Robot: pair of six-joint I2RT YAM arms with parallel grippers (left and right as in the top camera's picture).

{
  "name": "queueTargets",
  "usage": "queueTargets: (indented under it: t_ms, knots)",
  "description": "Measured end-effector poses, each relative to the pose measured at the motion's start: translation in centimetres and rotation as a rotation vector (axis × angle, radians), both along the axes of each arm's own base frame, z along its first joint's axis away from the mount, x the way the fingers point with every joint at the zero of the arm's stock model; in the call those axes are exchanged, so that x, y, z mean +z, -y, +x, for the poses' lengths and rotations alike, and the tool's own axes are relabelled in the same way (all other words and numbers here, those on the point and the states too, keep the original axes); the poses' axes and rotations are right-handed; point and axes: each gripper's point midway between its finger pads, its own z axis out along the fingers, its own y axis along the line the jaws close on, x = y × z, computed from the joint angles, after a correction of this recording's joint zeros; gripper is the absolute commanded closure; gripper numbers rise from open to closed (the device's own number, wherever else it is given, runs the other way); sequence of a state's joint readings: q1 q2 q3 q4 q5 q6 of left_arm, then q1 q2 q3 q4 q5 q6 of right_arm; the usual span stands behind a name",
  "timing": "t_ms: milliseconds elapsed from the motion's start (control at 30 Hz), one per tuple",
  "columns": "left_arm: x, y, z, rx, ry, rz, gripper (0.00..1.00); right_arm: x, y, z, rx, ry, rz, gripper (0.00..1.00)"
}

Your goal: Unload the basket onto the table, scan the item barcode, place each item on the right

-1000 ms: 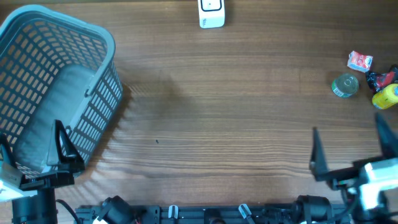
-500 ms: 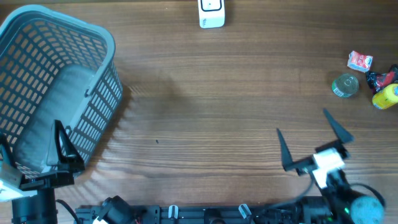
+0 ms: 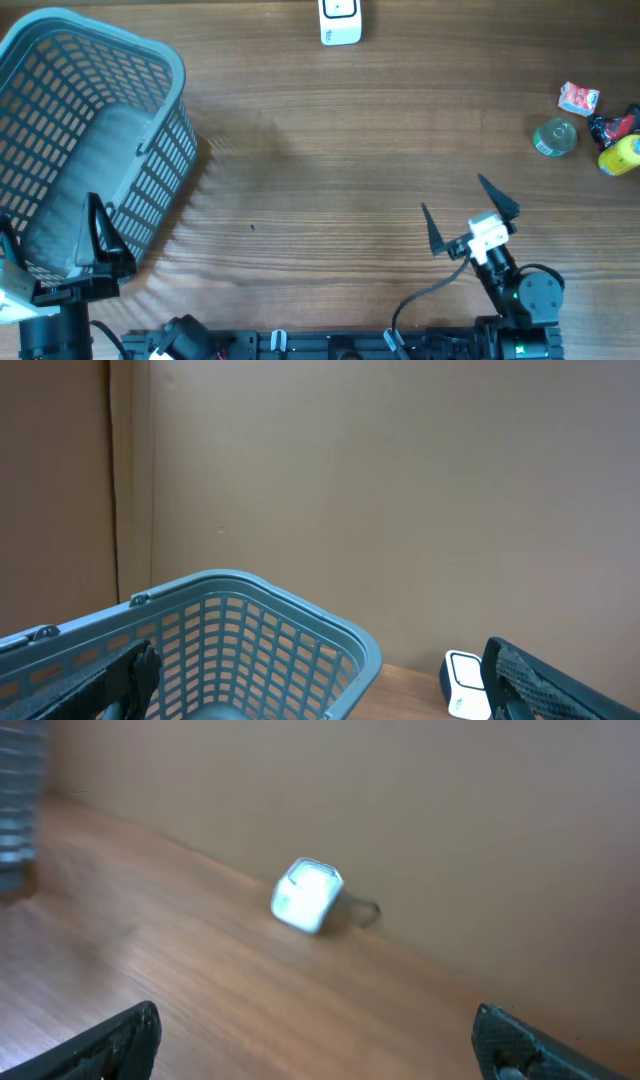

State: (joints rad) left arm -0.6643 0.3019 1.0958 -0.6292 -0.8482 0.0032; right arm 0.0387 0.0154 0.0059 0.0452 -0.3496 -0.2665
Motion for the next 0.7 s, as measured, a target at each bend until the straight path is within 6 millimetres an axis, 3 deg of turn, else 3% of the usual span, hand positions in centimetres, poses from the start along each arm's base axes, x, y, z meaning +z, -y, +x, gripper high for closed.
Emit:
queueTargets:
  t_ms: [300, 700]
  knots:
    - [0.0, 0.0, 0.0, 0.0, 0.0, 0.0, 0.0, -0.9, 2.5, 0.8, -0.154, -0.064, 0.08, 0.0]
    - [0.0, 0.0, 0.0, 0.0, 0.0, 0.0, 0.0, -0.9, 2.9, 0.9, -0.173, -0.08, 0.138, 0.0]
